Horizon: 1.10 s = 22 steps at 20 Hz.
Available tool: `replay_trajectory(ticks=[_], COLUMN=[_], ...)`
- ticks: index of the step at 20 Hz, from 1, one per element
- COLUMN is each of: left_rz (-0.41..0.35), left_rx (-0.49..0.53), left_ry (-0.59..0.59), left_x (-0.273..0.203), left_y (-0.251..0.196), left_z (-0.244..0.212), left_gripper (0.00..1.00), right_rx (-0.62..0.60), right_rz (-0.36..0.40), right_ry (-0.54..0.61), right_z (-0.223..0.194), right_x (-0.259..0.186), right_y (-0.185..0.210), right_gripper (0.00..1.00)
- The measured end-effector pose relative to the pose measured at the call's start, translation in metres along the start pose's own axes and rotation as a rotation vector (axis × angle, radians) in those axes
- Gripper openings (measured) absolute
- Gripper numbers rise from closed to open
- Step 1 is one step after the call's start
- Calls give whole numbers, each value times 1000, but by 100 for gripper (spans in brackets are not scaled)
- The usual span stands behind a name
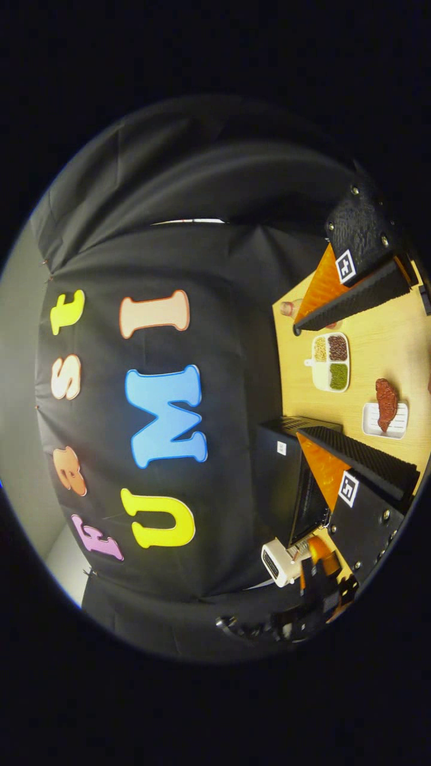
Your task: Open the electric oven with the left hand, put the food in, and close the electric oven.
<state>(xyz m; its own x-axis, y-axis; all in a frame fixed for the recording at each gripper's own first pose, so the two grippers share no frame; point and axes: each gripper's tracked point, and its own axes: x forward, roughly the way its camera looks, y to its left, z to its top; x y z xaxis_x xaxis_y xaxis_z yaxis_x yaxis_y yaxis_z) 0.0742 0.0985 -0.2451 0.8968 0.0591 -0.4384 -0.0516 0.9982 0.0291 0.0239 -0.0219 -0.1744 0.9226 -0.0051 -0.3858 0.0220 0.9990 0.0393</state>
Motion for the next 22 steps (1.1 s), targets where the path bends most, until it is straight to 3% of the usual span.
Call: replay_trajectory(ticks=[1,2,4,5,11,15,17,18,19,22], left_rz=[-3,-6,-17,-17,17,66,97,111,110,134], left_rx=[-2,-3,-12,-14,-24,-4,13,19,18,31], left_ry=[-50,-93,-166,-195,-308,-348,-337,-325,-311,-280], left_x=[-10,-20,-41,-50,-105,-132,-136,-137,-140,-149], left_y=[-4,-8,-17,-20,-28,-25,-27,-26,-29,-28], left_z=[27,49,89,105,170,190,184,177,171,160], left_gripper=[97,90,90,100,97,90,100,100,100,100], right_rx=[36,84,222,291,500,584,608,629,651,657], right_rz=[25,45,107,130,214,249,263,278,296,321], right_ry=[59,141,256,292,433,521,569,590,599,630], right_z=[-18,-40,-79,-94,-167,-214,-233,-240,-245,-260], right_x=[7,13,20,22,38,51,58,61,65,75], right_y=[-1,-3,0,-2,-9,-10,-6,-1,5,17], right_gripper=[98,98,99,98,95,95,95,87,95,89])
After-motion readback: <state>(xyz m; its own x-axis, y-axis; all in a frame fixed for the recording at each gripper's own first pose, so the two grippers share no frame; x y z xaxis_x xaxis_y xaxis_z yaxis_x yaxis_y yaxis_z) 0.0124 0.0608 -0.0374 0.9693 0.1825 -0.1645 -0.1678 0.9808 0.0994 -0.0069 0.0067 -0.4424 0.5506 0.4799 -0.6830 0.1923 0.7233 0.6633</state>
